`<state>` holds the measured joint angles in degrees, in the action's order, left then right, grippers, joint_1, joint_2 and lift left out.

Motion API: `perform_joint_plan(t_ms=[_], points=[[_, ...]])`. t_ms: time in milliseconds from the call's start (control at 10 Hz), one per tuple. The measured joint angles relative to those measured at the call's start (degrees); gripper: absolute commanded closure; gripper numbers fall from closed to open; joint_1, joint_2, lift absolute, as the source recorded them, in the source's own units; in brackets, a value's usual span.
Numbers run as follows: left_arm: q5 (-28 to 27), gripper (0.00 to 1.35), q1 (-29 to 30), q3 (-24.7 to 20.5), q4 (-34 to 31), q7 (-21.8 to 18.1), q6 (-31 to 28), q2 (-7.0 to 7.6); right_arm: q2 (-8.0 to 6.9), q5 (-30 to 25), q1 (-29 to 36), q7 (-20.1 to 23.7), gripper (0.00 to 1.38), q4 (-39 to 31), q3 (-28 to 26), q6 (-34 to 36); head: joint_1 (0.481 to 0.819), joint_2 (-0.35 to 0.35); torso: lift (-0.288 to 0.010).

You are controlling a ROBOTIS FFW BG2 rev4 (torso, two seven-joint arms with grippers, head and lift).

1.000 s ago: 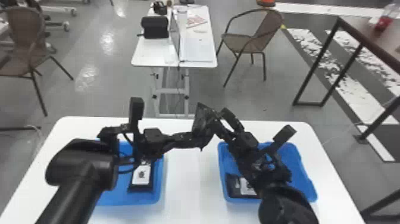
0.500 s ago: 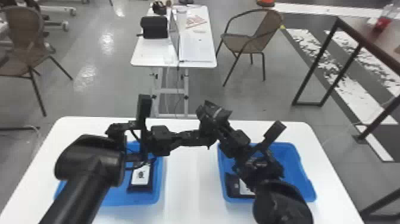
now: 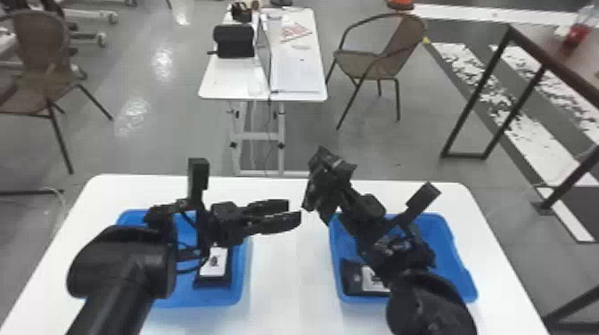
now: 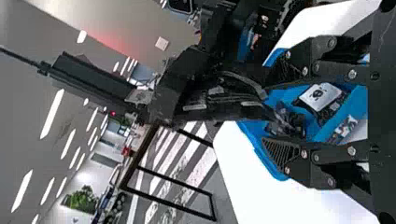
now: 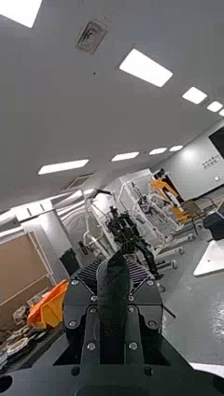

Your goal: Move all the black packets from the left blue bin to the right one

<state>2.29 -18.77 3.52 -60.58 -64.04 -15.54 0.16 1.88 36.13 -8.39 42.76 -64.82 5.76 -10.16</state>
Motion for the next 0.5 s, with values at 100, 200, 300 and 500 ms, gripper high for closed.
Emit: perform_joint_plan(t_ms=[100,200,300,500], points=[[0.11,0.05,3.15,-2.76,-3.78,1.90,-0.70,0.64,0.06,-0.80,-0.02,-0.04,1.28,0.99,-2.22,-0.03,0.695,-0.080,0.000],[0.77,0.00,6.77,-5.87,-8.16,4.69,-1.42,1.35,0.33,-1.86,0.08,-0.05,1.28,2.59,-4.75,-0.04,0.695,-0.070,0.000],[2.13,0.00,10.47,-8.98,-12.66,7.72,-2.49,1.81,1.01,-2.78,0.28,-0.21,1.28,4.82,-6.98,-0.04,0.695,-0.064,0.000],[4.61,0.22,15.10,-14.50,-17.35,7.97,-3.94,2.55,3.37,-4.89,-0.19,-1.57,1.25,10.75,-9.51,0.11,0.695,-0.056,0.000]])
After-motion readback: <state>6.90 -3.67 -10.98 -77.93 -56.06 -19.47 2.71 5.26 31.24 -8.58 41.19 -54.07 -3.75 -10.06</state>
